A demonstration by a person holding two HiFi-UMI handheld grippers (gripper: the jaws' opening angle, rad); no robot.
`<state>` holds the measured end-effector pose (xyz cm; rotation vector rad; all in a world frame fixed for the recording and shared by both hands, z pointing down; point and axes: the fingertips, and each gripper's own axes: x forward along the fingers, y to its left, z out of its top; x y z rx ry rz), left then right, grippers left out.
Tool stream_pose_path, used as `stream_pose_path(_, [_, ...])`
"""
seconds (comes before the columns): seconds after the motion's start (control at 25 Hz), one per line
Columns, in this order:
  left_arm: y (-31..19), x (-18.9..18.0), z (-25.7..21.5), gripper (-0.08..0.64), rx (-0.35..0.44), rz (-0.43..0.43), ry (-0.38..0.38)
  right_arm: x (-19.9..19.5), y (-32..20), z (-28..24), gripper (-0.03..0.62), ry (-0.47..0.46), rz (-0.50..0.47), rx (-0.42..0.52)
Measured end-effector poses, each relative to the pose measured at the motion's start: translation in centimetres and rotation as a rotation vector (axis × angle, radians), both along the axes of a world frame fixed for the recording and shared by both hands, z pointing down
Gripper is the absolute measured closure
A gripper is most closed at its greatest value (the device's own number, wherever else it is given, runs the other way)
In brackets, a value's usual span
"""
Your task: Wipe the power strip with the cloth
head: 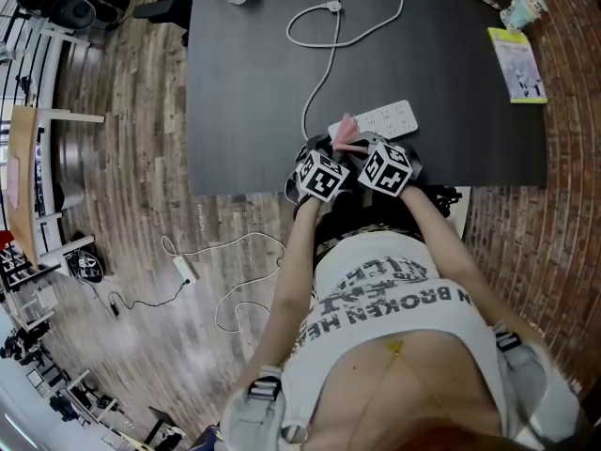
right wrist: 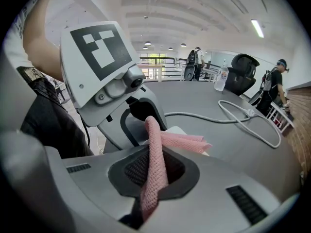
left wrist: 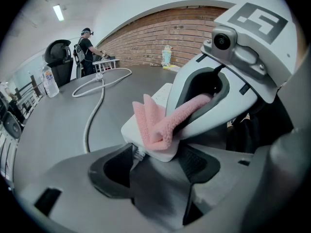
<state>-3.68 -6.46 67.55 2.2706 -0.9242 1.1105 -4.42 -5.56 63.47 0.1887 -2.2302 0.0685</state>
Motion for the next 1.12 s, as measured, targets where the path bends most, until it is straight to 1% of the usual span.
stream_pose_path(0.72, [0.0, 0.0, 0.0, 0.282, -0.003, 0.001, 0.000, 4.4, -2.1, -0.1, 0.577, 0.009, 0.149, 0.006])
stream_pose_path(1.12, [0.0, 0.1, 0.2, 0.282, -0.006, 0.004, -0.001, 5.5, -2.6, 0.0, 0.577, 0.014, 0.174, 0.010])
